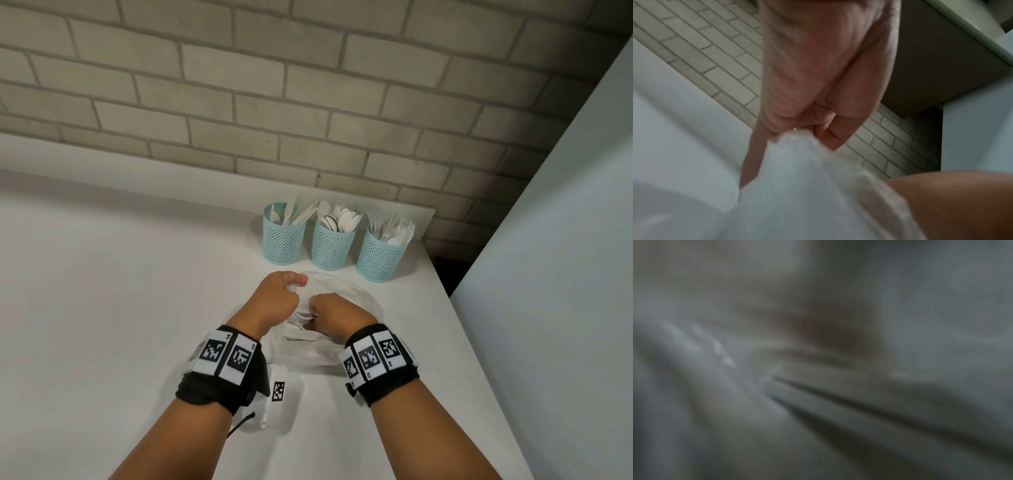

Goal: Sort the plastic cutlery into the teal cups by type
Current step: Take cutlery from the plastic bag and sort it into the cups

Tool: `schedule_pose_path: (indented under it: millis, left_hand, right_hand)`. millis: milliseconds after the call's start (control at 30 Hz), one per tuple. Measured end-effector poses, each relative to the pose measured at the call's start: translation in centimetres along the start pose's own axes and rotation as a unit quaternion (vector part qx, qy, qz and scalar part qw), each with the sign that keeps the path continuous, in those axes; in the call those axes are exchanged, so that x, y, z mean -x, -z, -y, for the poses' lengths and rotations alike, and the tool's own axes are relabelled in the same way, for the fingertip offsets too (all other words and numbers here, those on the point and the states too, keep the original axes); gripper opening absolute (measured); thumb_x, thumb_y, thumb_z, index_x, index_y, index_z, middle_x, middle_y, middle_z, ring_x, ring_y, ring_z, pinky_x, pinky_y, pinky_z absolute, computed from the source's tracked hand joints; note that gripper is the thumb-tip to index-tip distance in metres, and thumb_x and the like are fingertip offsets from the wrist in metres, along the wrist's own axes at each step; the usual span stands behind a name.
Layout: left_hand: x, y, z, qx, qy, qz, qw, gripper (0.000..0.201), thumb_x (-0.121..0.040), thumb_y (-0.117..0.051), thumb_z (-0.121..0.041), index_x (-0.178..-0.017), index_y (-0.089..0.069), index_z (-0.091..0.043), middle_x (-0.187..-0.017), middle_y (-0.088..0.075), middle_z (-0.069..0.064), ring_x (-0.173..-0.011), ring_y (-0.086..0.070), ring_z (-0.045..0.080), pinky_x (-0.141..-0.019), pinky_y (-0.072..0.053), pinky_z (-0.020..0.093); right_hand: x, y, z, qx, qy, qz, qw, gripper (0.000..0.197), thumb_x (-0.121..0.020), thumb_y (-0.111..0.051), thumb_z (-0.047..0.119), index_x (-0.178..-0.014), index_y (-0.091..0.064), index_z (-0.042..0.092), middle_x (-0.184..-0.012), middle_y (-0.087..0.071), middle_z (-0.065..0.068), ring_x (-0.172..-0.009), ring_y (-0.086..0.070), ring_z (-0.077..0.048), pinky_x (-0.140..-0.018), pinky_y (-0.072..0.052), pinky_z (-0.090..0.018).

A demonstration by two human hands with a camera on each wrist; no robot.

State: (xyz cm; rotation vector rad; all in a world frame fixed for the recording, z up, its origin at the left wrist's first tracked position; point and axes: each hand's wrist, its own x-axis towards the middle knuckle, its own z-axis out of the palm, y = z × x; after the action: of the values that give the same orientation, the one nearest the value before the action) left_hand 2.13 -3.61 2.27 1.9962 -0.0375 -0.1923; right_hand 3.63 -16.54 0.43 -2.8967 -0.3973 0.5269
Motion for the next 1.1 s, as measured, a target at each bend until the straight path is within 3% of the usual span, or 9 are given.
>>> schedule_pose_path:
  millis: [133,200,267,500,567,667,800,933,1100]
  left_hand:
    - [-0.1,0.4,0.4,0.021,0.006,-0.019,1.0,0.053,-0.084,-0.034,0.012,-0.126,-0.056,-0.012,-0.136,-0.05,0.004,-0.111,-0.046,0.013,-0.053,-0.037,-0.003]
    - [-0.1,0.6,0.6,0.023,0.006,-0.022,0.999,0.053,-0.084,-0.034,0.012,-0.126,-0.056,-0.012,-0.137,-0.05,0.003,-0.114,-0.045,0.013,-0.071,-0.038,-0.001]
    - [-0.1,0.6,0.8,0.026,0.011,-0.024,0.999,0.052,-0.084,-0.035,0.012,-0.126,-0.056,-0.012,-0.138,-0.049,0.003,-0.126,-0.043,0.018,-0.092,-0.031,0.015]
    - [-0.2,0.7,1.0,0.047,0.02,-0.035,0.998,0.052,-0.084,-0.035,0.013,-0.125,-0.056,-0.01,-0.135,-0.052,0.004,-0.128,-0.044,0.019,-0.092,-0.031,0.019]
    - [-0.2,0.7,1.1,0.055,0.019,-0.036,0.998,0.051,-0.085,-0.036,0.012,-0.126,-0.056,-0.009,-0.133,-0.053,0.005,-0.125,-0.047,0.019,-0.092,-0.033,0.021]
    - [-0.3,0.6,1.1,0.048,0.017,-0.032,0.998,0.049,-0.086,-0.037,0.008,-0.128,-0.055,-0.01,-0.131,-0.056,0.006,-0.121,-0.05,0.018,-0.093,-0.037,0.023]
    - [-0.2,0.1,0.9,-0.051,-0.02,-0.048,0.997,0.05,-0.083,-0.051,-0.003,-0.131,-0.051,-0.015,-0.139,-0.045,0.003,-0.131,-0.038,0.02,-0.109,-0.033,0.034]
    - [0.2,-0.2,-0.7,-0.026,-0.11,-0.08,0.99,0.047,-0.085,-0.056,-0.005,-0.13,-0.051,-0.018,-0.133,-0.048,-0.004,-0.128,-0.04,0.012,-0.107,-0.031,0.026]
    - [-0.1,-0.4,-3.4,0.137,-0.107,0.069,0.982,0.029,-0.095,-0.049,-0.017,-0.123,-0.053,-0.024,-0.117,-0.063,-0.005,-0.111,-0.057,0.006,-0.098,-0.042,0.026]
  right_hand:
    - [0.2,-0.1,-0.6,-0.026,0.024,-0.031,0.999,0.012,-0.09,-0.056,0.017,-0.088,-0.044,0.014,-0.109,-0.061,-0.012,-0.087,-0.05,-0.02,-0.072,-0.034,-0.028]
    - [0.3,0.0,-0.9,-0.052,0.023,-0.024,0.998,0.012,-0.091,-0.056,0.02,-0.098,-0.048,0.014,-0.111,-0.06,-0.008,-0.09,-0.05,-0.02,-0.074,-0.034,-0.026]
    - [0.3,0.1,-1.2,-0.071,0.02,-0.017,0.997,0.02,-0.092,-0.055,0.024,-0.109,-0.053,0.014,-0.114,-0.06,-0.005,-0.097,-0.053,-0.02,-0.076,-0.034,-0.026]
    - [0.2,0.8,-2.1,-0.128,0.005,-0.022,0.992,0.009,-0.095,-0.048,0.025,-0.097,-0.05,0.016,-0.103,-0.057,-0.004,-0.089,-0.054,-0.021,-0.066,-0.043,-0.027]
    - [0.2,0.8,-2.7,-0.184,0.006,-0.051,0.982,0.013,-0.094,-0.05,0.024,-0.104,-0.053,0.015,-0.104,-0.061,0.0,-0.095,-0.058,-0.02,-0.076,-0.05,-0.032]
    - [0.8,1.2,-3.1,-0.316,0.042,-0.087,0.944,0.026,-0.094,-0.05,0.012,-0.118,-0.055,0.019,-0.093,-0.068,0.008,-0.094,-0.063,-0.01,-0.093,-0.047,-0.031]
    - [2.1,2.5,-2.4,-0.408,0.098,-0.151,0.895,0.024,-0.094,-0.051,0.007,-0.111,-0.054,0.023,-0.081,-0.068,0.009,-0.076,-0.064,0.001,-0.086,-0.047,-0.021]
    - [2.6,5.1,-1.9,-0.462,0.114,-0.225,0.85,0.015,-0.096,-0.049,0.014,-0.109,-0.057,0.015,-0.08,-0.069,0.006,-0.08,-0.066,-0.002,-0.084,-0.048,-0.022]
    - [2.3,7.4,-0.8,-0.6,0.115,-0.218,0.761,0.018,-0.098,-0.045,0.016,-0.094,-0.063,0.012,-0.085,-0.071,-0.004,-0.081,-0.068,-0.018,-0.084,-0.052,-0.035]
